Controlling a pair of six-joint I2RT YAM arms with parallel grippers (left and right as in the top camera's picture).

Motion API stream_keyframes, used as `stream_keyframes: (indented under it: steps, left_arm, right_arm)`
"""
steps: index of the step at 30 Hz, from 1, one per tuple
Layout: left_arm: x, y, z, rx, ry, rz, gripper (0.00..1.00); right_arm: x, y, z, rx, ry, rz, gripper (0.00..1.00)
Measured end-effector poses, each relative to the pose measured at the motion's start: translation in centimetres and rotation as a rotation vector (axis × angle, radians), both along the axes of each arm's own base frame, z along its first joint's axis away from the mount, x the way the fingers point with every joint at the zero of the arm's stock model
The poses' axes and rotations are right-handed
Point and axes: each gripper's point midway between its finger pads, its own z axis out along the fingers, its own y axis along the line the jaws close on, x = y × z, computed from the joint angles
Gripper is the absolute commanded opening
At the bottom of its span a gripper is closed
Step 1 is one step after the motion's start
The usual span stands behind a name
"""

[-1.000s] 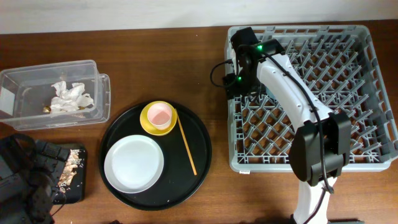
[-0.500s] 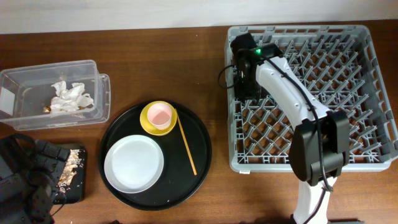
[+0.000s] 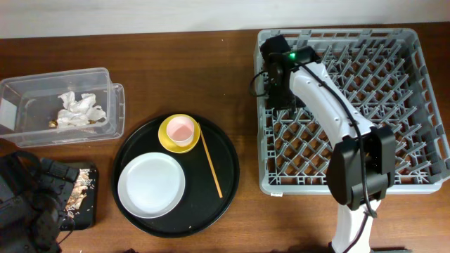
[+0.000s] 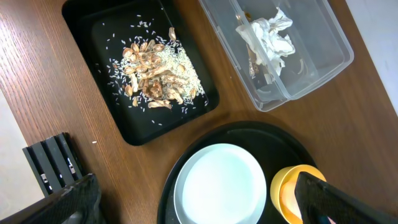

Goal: Sort waste into correct bins and load items into the dishwasher rack
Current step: 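Stand the chopstick upright in the rack and release, then reach the right gripper to the second chopstick and grasp it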

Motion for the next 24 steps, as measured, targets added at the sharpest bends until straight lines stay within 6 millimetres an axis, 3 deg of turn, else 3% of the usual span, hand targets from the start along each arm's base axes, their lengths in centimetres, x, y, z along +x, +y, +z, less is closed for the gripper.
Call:
stream_keyframes:
  steps: [8, 14, 18, 20, 24]
  left_arm:
    - [0.0, 0.0, 0.0, 0.000, 0.000, 0.000, 0.99]
    - [0.0, 0.0, 0.0, 0.000, 0.000, 0.000, 1.00]
    - [0.0, 0.0, 0.0, 0.000, 0.000, 0.000, 0.99]
    - [0.0, 0.0, 0.0, 0.000, 0.000, 0.000, 0.99]
    - [0.0, 0.0, 0.0, 0.000, 0.000, 0.000, 1.00]
  right_arm:
    - [-2.1, -2.6, 0.3, -0.098, 0.072, -0.066, 0.32]
    - [-4.4, -2.3, 0.4, -0.065, 0.153, -0.101, 0.31]
    - [-6.1, -1.8, 3.2, 0.000, 0.145, -0.122, 0.31]
    - [-6.7, -0.8, 4.8, 0.079, 0.124, -0.113, 0.36]
    - [-8.0, 6.4, 5.7, 0.394, 0.180, 0.102, 0.38]
